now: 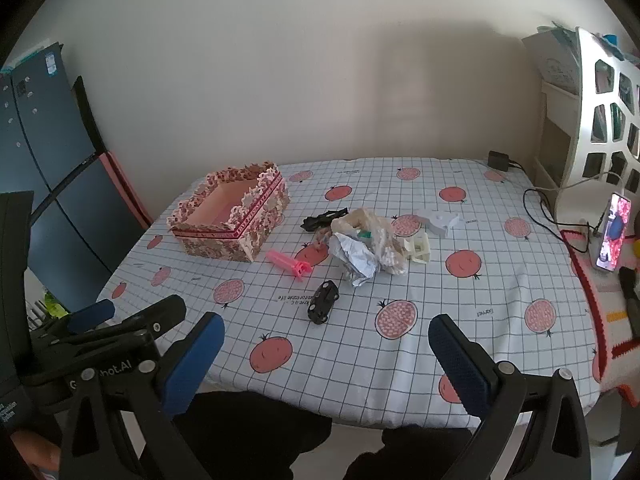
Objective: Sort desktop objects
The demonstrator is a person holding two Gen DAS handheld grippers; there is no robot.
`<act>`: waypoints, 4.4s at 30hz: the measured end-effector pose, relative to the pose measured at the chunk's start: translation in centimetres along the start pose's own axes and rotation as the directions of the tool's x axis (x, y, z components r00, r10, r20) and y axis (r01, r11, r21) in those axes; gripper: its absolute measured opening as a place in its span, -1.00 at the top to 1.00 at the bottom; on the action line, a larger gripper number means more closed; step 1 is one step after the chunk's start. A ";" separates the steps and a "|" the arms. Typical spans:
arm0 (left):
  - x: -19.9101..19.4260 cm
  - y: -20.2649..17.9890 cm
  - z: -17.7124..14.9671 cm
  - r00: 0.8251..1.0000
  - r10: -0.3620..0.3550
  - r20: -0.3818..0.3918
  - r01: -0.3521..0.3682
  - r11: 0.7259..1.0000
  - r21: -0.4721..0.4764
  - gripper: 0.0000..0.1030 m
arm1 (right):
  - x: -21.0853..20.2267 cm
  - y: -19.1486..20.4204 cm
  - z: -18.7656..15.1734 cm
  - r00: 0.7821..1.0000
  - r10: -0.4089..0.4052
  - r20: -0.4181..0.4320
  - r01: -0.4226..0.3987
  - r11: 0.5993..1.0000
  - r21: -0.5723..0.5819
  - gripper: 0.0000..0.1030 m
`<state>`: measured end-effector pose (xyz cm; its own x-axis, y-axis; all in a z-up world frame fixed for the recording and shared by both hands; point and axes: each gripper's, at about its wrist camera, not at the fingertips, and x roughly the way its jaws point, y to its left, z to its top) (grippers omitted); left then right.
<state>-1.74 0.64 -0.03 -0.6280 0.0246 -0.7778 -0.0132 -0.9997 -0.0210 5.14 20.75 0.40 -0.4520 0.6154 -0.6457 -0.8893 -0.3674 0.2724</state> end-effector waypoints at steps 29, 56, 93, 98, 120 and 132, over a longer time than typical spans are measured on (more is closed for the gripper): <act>10.4 -1.9 5.2 0.987 -0.055 -0.152 0.054 0.998 -0.012 -1.00 | 10.6 -3.5 4.0 0.988 -0.018 -0.156 0.040 0.989 0.143 -1.00; 21.6 -3.6 13.8 0.966 -0.064 -0.250 0.064 0.998 -0.010 -1.00 | 21.4 -7.3 10.2 0.980 -0.011 -0.200 0.072 0.950 0.303 -1.00; 33.0 -0.6 7.4 0.920 -0.075 -0.386 0.004 0.983 -0.181 -0.91 | 31.4 -9.6 5.5 0.969 0.095 -0.229 0.053 0.822 0.567 -0.79; 33.3 -0.4 7.2 0.918 -0.070 -0.389 -0.003 0.983 -0.186 -0.74 | 31.6 -9.4 5.3 0.969 0.115 -0.217 0.033 0.815 0.578 -0.72; 33.1 -1.1 9.0 0.926 0.030 -0.377 -0.070 0.993 -0.094 0.38 | 32.0 -9.1 5.8 0.988 0.074 -0.135 0.034 0.750 0.661 -0.57; 30.6 -2.4 12.4 0.944 -0.017 -0.329 -0.014 0.996 -0.093 0.45 | 29.8 -9.4 6.8 0.997 0.070 -0.027 -0.034 0.744 0.667 -0.55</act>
<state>-30.61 3.78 -15.97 -0.3364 0.0414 -0.9408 0.0679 -0.9954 -0.0680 -0.43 47.28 -16.55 -0.5110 0.5695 -0.6439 -0.6925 0.1711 0.7009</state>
